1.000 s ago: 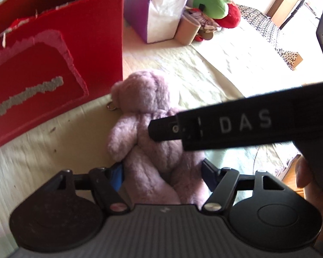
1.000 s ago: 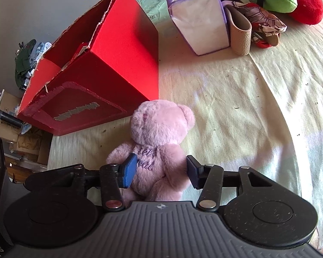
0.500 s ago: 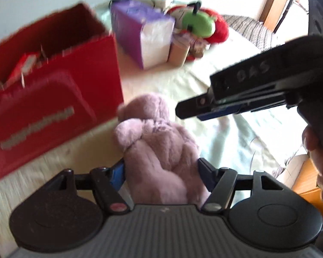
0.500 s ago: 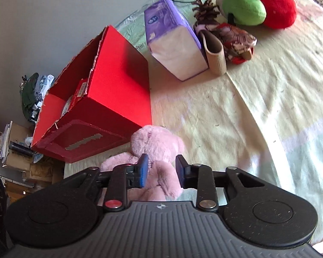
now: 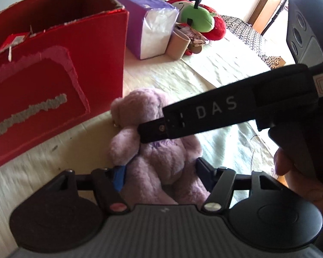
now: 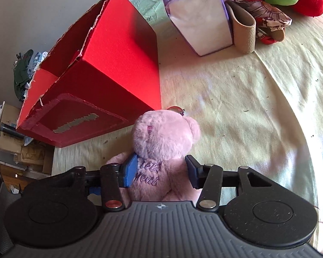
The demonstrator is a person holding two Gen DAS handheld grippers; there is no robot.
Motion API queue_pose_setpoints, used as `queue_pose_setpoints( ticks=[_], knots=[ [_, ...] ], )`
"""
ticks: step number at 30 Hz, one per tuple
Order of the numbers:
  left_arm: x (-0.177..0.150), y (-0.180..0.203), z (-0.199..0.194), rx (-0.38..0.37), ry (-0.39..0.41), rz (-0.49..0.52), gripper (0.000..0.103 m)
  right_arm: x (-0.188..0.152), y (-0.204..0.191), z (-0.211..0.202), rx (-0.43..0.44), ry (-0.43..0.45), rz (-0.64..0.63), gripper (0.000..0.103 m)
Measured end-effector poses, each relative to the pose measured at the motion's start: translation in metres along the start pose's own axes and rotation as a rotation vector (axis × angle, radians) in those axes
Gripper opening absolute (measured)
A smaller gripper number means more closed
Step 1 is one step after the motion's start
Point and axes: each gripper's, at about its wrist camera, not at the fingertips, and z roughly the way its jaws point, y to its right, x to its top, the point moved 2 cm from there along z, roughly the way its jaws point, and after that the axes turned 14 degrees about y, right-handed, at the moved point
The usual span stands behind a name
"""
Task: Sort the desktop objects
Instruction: 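Lift the teddy bear with the right gripper over the red box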
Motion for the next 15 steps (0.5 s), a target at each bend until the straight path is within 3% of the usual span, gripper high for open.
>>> queue_pose_setpoints(
  ticks=[5, 9, 15],
  knots=[
    [0.027, 0.027, -0.029, -0.073, 0.098, 0.162, 0.060, 0.012, -0.007, -0.041, -0.018, 0.114, 0.001, 0.047],
    [0.059, 0.032, -0.058, -0.147, 0.189, 0.190, 0.059, 0.026, -0.024, -0.086, -0.037, 0.252, -0.023, 0.047],
    [0.108, 0.019, -0.103, -0.157, 0.355, 0.224, 0.059, 0.059, -0.066, -0.129, -0.004, 0.464, -0.077, 0.047]
  ],
)
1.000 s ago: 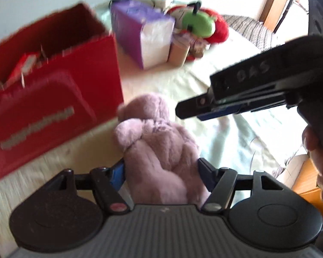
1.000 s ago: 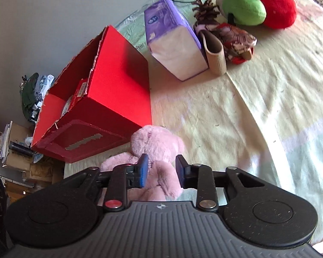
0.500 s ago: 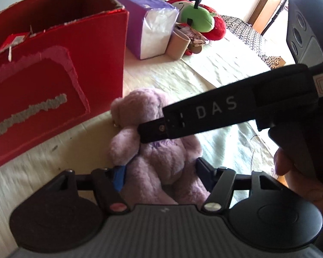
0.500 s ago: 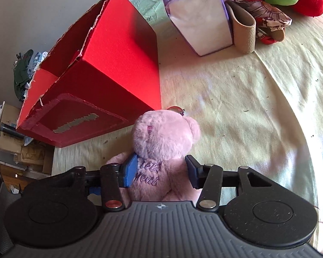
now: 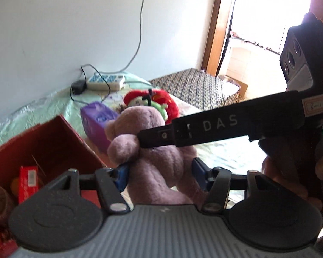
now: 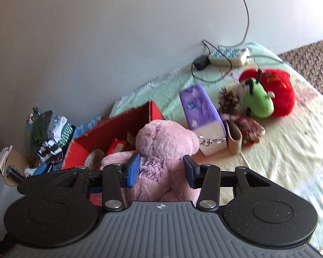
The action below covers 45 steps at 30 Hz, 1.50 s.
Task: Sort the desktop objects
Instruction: 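Lift the teddy bear with the right gripper over the red box, then lower the teddy bear into the red box and open the right gripper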
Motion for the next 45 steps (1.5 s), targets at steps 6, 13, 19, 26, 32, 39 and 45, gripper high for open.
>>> queue_pose_setpoints(
  ticks=[6, 13, 19, 26, 32, 39, 45],
  knots=[
    [0.031, -0.043, -0.011, 0.074, 0.089, 0.020, 0.059, 0.034, -0.044, 0.032, 0.083, 0.080, -0.053, 0.047],
    [0.014, -0.104, 0.006, 0.150, 0.017, -0.063, 0.059, 0.032, -0.074, 0.101, 0.128, -0.041, -0.096, 0.047],
    [-0.013, -0.134, 0.031, 0.147, -0.085, -0.141, 0.059, 0.013, -0.079, 0.147, 0.093, -0.196, -0.135, 0.047],
    [-0.030, -0.154, 0.072, 0.123, -0.183, -0.208, 0.049, -0.003, -0.093, 0.198, 0.058, -0.387, -0.266, 0.006],
    [-0.057, -0.165, 0.096, 0.090, -0.302, -0.266, 0.049, -0.020, -0.107, 0.212, 0.040, -0.439, -0.373, 0.013],
    [-0.064, -0.170, 0.094, 0.037, -0.352, -0.276, 0.061, -0.010, -0.083, 0.213, -0.022, -0.477, -0.305, 0.025],
    [-0.074, -0.175, 0.082, 0.026, -0.413, -0.212, 0.060, -0.004, -0.083, 0.196, -0.048, -0.507, -0.422, 0.033]
  ],
)
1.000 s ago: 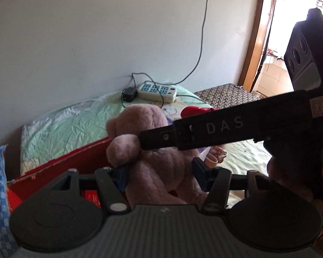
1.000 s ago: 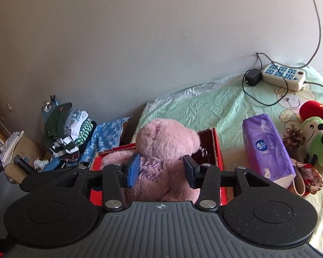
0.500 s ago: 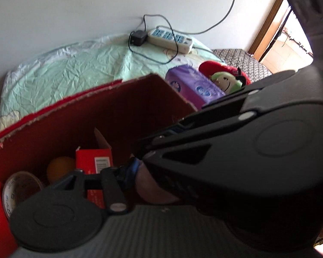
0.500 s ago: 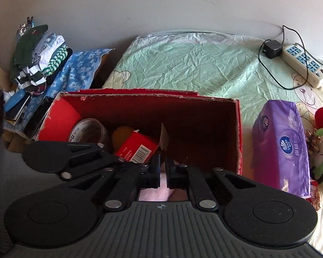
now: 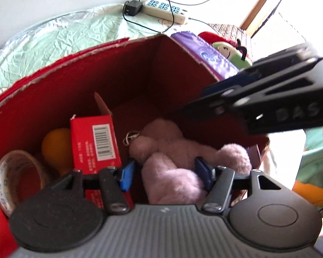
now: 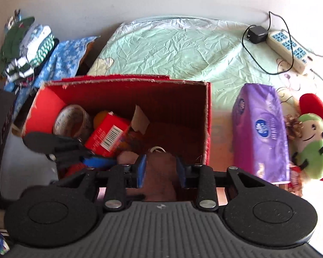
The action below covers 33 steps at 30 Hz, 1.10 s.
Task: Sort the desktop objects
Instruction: 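Lower the teddy bear into the red box and open the right gripper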
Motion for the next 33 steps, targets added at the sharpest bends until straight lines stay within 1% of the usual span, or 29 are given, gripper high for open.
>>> queue_pose_setpoints(
  ticks=[1, 2, 4, 5, 6, 8, 9, 12, 13, 15, 18, 20, 24, 27, 29, 30, 33],
  knots=[
    [-0.002, 0.002, -0.001, 0.005, -0.006, 0.028, 0.060, -0.001, -0.001, -0.003, 0.000, -0.009, -0.023, 0.033],
    [-0.003, 0.003, -0.001, 0.006, -0.009, 0.036, 0.057, -0.002, -0.003, -0.005, 0.010, -0.026, -0.048, 0.033],
    [-0.001, 0.004, 0.002, 0.008, -0.020, 0.032, 0.057, -0.005, -0.008, -0.004, 0.030, -0.066, -0.099, 0.034],
    [0.000, 0.004, 0.004, 0.014, -0.024, 0.035, 0.061, -0.008, -0.011, -0.002, 0.034, -0.091, -0.125, 0.034],
    [0.001, 0.005, 0.008, 0.013, -0.028, 0.033, 0.061, -0.010, -0.014, 0.000, 0.036, -0.115, -0.151, 0.034],
    [0.003, 0.006, 0.014, 0.006, -0.038, 0.020, 0.064, -0.015, -0.020, 0.008, 0.016, -0.154, -0.199, 0.033],
    [0.004, 0.006, 0.015, 0.004, -0.042, 0.012, 0.065, -0.015, -0.020, 0.011, -0.003, -0.156, -0.209, 0.032],
    [0.007, 0.005, 0.020, -0.003, -0.055, -0.010, 0.064, -0.007, -0.010, 0.014, -0.009, -0.127, -0.150, 0.035],
    [0.007, 0.005, 0.020, 0.006, -0.055, -0.015, 0.060, -0.004, -0.007, 0.014, -0.006, -0.117, -0.127, 0.035],
    [0.007, 0.006, 0.020, 0.036, -0.052, -0.019, 0.060, -0.002, -0.003, 0.014, -0.007, -0.098, -0.089, 0.035],
    [0.005, 0.007, 0.013, 0.072, -0.026, -0.036, 0.060, -0.001, 0.001, 0.014, -0.015, -0.071, -0.039, 0.036],
    [0.002, 0.007, 0.008, 0.074, -0.003, -0.061, 0.060, 0.000, 0.004, 0.013, -0.013, -0.048, 0.005, 0.036],
    [0.002, 0.004, 0.005, 0.137, 0.024, -0.076, 0.061, 0.003, 0.008, 0.011, -0.008, 0.006, 0.091, 0.036],
    [0.003, -0.001, 0.001, 0.159, 0.040, -0.097, 0.062, 0.004, 0.006, 0.010, 0.015, 0.039, 0.148, 0.036],
    [0.004, -0.002, 0.000, 0.173, 0.044, -0.099, 0.063, 0.005, 0.003, 0.009, 0.027, 0.049, 0.153, 0.036],
    [0.004, -0.002, -0.001, 0.180, 0.046, -0.099, 0.065, 0.005, 0.000, 0.010, 0.028, 0.052, 0.148, 0.036],
    [0.006, 0.000, -0.005, 0.196, 0.064, -0.111, 0.066, 0.001, -0.005, 0.012, 0.000, 0.050, 0.118, 0.036]
  ],
)
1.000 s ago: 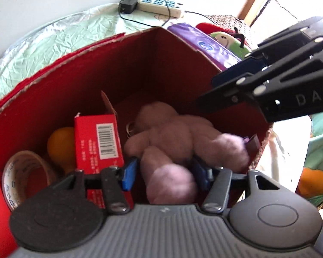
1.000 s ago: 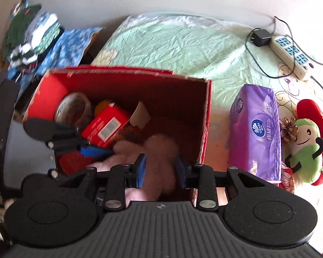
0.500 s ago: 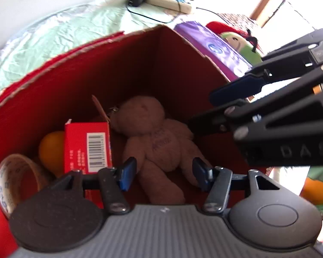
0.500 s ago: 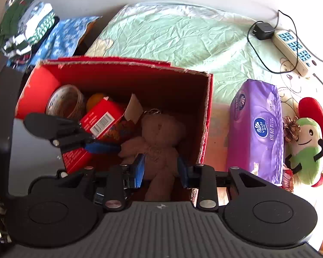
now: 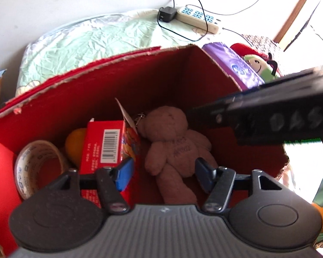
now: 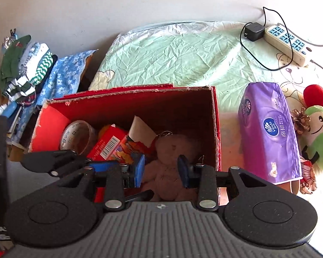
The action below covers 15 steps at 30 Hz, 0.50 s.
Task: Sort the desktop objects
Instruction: 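Lower the teddy bear into the red box and open the right gripper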
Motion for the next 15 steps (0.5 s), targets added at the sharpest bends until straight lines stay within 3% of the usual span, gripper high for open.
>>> queue_pose_setpoints(
  ticks=[4, 6, 8, 12, 15],
  knots=[
    [0.000, 0.001, -0.014, 0.017, 0.036, -0.046, 0.072, -0.005, 0.001, -0.003, -0.007, -0.014, 0.004, 0.041],
    [-0.001, 0.002, -0.022, 0.038, 0.056, -0.064, 0.080, -0.008, 0.002, -0.004, -0.020, -0.017, 0.005, 0.051],
    [-0.002, 0.004, -0.030, 0.074, 0.076, -0.056, 0.084, -0.013, 0.000, -0.004, -0.031, -0.021, 0.003, 0.053],
    [-0.005, 0.005, -0.044, 0.132, 0.102, -0.047, 0.086, -0.021, -0.005, -0.005, -0.040, -0.017, 0.001, 0.054],
    [-0.008, 0.001, -0.053, 0.170, 0.120, -0.060, 0.089, -0.023, -0.008, -0.006, -0.059, 0.003, 0.005, 0.064]
  ],
)
